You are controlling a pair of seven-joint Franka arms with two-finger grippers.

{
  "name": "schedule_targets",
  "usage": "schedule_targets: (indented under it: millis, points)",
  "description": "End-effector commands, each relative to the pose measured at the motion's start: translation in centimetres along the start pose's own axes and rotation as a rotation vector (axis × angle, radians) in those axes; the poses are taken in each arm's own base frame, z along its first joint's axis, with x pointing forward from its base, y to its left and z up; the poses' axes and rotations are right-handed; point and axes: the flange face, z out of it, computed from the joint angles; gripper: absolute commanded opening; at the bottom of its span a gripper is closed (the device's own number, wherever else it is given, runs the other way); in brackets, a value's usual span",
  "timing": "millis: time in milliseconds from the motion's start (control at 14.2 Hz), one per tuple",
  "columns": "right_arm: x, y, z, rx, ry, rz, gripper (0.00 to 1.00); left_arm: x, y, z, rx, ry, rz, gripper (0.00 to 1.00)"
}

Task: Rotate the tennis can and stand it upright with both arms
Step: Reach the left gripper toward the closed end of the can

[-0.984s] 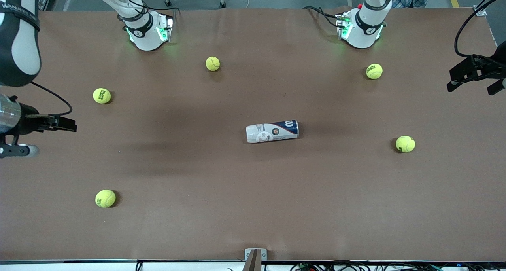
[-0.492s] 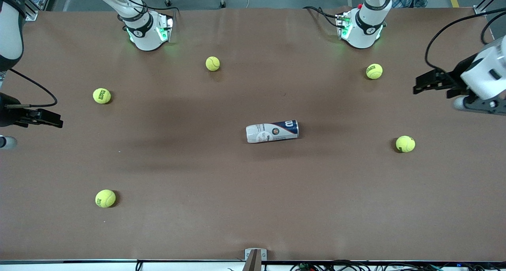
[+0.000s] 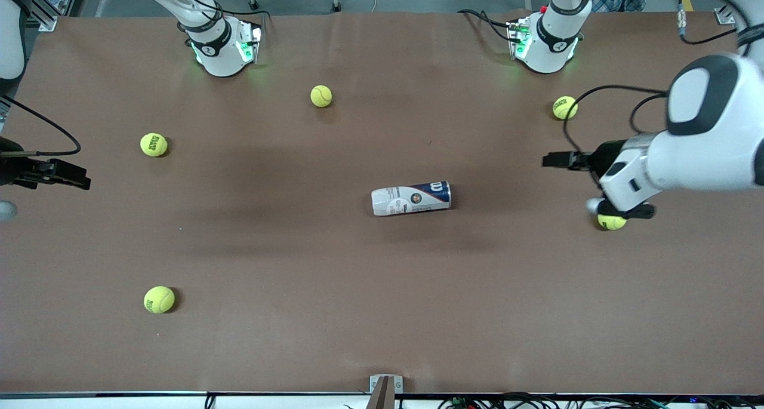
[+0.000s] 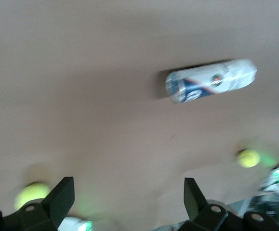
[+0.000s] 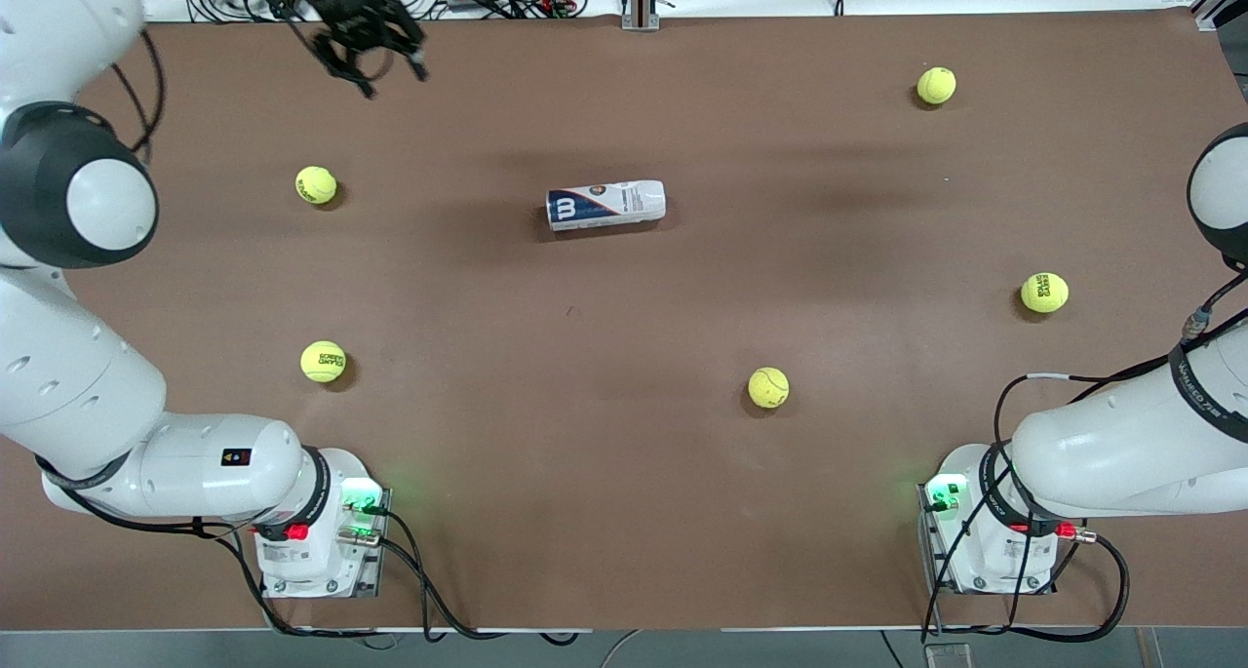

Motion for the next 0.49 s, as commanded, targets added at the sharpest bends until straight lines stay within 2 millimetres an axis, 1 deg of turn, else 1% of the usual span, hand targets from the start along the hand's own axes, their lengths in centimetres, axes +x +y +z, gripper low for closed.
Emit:
schedule_targets:
  millis: [0,70,141,281,422]
  points:
    - [-2.1,0.2,-0.4,0.017,-0.018,-0.003,1.00,0.9,-0.2,6.0,-0.140,0.040,-0.090,1.00]
    - [-2.8,0.2,-0.7,0.017,-0.012,-0.002,1.00,1.6,0.0,8.1,-0.185,0.050,-0.114,1.00]
    - [-3.2,-0.2,-0.9,0.016,-0.012,-0.009,1.00,2.5,-0.2,10.0,-0.239,0.054,-0.146,1.00]
    - [-4.2,-0.4,-1.2,0.016,-0.012,-0.012,1.00,3.9,0.9,14.0,-0.304,0.053,-0.181,1.00]
    - [-5.4,-0.2,-1.3,0.016,-0.003,-0.007,1.00,5.1,0.9,17.1,-0.360,0.119,-0.221,1.00]
